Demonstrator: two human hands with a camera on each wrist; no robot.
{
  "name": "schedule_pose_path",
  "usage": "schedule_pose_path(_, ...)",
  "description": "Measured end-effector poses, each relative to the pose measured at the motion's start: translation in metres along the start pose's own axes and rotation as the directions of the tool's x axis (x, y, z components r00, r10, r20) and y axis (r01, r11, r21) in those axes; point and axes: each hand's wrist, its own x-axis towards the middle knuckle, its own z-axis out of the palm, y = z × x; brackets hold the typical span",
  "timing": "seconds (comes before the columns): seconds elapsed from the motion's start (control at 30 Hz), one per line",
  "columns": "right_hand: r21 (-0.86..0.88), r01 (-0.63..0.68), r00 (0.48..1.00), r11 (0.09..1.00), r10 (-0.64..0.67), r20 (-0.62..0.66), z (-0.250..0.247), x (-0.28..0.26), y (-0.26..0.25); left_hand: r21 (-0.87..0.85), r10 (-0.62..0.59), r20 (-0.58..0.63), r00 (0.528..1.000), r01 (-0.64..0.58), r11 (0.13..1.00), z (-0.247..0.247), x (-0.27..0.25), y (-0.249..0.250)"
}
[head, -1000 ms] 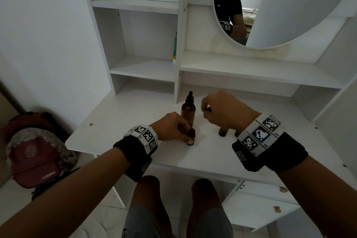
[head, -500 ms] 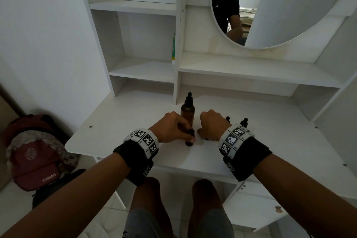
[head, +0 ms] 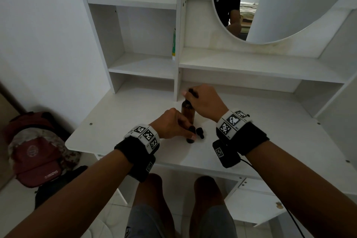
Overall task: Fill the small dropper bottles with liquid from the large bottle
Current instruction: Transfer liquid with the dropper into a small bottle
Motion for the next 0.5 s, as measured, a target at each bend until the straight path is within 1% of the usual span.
schedule_pose_path(0.2, 0.045, 0.001, 0.992, 0.999, 0.005, -0.128, 0.0033, 0.0055, 0.0019, -0.02, 0.007, -0.007, 1.0, -0.007, 1.0, 0.0003, 0.0007, -0.0025)
schedule_pose_path(0.37, 0.035, 0.047, 0.99, 0.998, -0.042, -0.132, 0.0013, 0.0086, 0.002, -0.013, 0.012, -0.006, 1.0, -0.012, 1.0, 0.0005, 0.0007, -0.0033)
schedule_pose_path(0.5, 0.056, 0.053, 0.989, 0.997, -0.044, -0.144, 0.0056, 0.0085, 0.0041, -0.024, 0.022, 0.001, 1.0, -0.022, 0.999, 0.0, 0.0003, -0.0026)
